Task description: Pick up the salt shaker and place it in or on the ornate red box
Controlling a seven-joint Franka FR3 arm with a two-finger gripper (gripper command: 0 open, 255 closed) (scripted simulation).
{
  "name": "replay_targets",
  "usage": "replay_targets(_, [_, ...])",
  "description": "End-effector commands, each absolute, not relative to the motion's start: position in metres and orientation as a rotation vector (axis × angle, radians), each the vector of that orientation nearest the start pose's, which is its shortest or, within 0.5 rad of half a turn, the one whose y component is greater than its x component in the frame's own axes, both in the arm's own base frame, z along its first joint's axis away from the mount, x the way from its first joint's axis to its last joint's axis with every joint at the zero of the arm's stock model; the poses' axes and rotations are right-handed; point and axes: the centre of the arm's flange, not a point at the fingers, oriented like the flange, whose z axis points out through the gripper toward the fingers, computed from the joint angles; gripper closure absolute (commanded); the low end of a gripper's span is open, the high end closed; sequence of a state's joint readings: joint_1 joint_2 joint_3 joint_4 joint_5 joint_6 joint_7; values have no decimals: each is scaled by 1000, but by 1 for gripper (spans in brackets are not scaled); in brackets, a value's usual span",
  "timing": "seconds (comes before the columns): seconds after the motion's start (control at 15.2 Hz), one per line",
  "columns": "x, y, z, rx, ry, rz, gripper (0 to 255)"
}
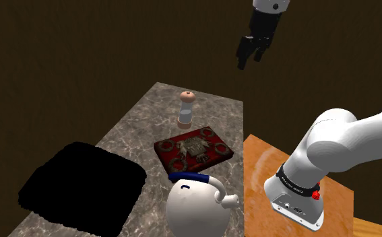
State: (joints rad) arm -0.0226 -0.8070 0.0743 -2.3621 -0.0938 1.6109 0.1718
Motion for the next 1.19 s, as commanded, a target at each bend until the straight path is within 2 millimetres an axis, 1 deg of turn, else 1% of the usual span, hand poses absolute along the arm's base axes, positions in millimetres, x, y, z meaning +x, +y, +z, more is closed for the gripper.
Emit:
replay_targets(0.0, [305,13,598,-3273,230,-113,0])
replay_targets(0.59, [397,10,522,-3134,224,-53,0])
replay_targets(1.12, [477,17,454,-3010,218,-3,0])
